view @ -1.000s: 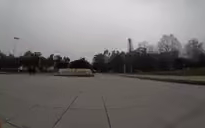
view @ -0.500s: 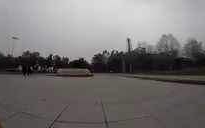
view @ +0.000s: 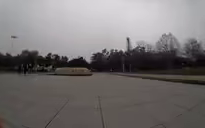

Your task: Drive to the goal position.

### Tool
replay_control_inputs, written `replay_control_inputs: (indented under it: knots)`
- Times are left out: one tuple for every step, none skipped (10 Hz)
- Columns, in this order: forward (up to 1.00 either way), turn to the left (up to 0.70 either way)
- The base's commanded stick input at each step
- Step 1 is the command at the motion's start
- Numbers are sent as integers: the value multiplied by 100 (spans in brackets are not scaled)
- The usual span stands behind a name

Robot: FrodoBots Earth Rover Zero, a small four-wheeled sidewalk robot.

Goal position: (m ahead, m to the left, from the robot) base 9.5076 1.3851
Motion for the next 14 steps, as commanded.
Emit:
replay_control_inputs:
  knots:
    - [70, -1]
    - [70, -1]
    - [70, -1]
    - [70, -1]
    - [70, -1]
    - [70, -1]
    - [70, -1]
    - [70, -1]
    - [70, -1]
    - [70, -1]
    - [70, -1]
    - [70, -1]
    - [70, -1]
    - [70, -1]
